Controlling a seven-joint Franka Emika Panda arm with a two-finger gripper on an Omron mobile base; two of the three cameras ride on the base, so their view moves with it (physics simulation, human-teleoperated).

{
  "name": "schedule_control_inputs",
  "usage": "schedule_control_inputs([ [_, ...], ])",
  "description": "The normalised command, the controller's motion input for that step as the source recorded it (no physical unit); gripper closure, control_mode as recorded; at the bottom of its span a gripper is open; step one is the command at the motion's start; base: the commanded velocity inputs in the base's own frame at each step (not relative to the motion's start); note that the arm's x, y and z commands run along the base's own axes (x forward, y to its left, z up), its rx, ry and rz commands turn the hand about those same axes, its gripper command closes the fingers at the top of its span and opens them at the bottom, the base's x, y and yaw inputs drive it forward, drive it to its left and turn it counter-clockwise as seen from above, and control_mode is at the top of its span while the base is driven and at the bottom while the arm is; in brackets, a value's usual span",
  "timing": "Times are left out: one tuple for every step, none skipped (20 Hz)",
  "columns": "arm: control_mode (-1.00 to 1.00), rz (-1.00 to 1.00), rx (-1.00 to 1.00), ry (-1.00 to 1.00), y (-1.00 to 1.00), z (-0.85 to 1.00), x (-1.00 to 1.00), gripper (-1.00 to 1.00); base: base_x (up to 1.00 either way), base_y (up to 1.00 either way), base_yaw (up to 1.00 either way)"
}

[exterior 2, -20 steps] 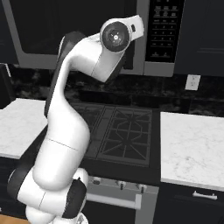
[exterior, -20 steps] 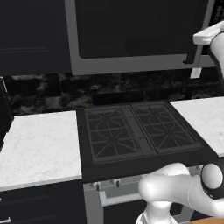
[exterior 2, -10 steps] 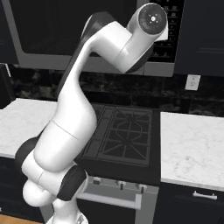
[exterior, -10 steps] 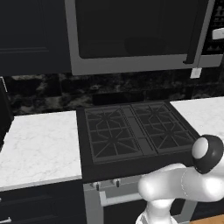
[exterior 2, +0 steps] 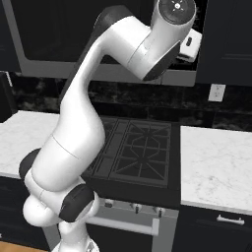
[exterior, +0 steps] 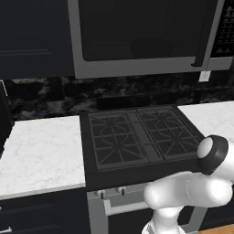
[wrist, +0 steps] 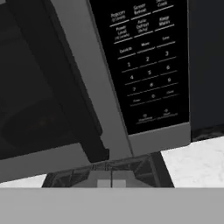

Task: Open the microwave, place the bowl with waffle inside the microwave, then close the microwave door and turn it on.

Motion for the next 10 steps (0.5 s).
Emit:
schedule_control_inputs([
  [-1.00,-0.48,0.34,0.34,0.00,-0.25,-0.09,1.00,0.00,0.00,0.00],
  [-1.00,-0.46,0.37,0.35,-0.09,-0.31,-0.04,1.00,0.00,0.00,0.00],
  [-1.00,-0.45,0.37,0.35,-0.09,-0.37,-0.02,1.00,0.00,0.00,0.00],
  [-1.00,-0.43,0.41,0.34,-0.16,-0.39,0.00,1.00,0.00,0.00,0.00],
  [-1.00,-0.41,0.43,0.30,-0.19,-0.41,0.00,1.00,0.00,0.00,0.00],
  [-1.00,-0.40,0.45,0.30,-0.16,-0.42,-0.04,1.00,0.00,0.00,0.00],
  [-1.00,-0.38,0.47,0.27,-0.20,-0.40,-0.04,1.00,0.00,0.00,0.00],
  [-1.00,-0.34,0.49,0.21,-0.19,-0.36,-0.11,1.00,0.00,0.00,0.00],
  [-1.00,-0.32,0.50,0.21,-0.24,-0.31,-0.05,1.00,0.00,0.00,0.00],
  [-1.00,-0.28,0.50,0.20,-0.29,-0.23,-0.06,1.00,0.00,0.00,0.00],
])
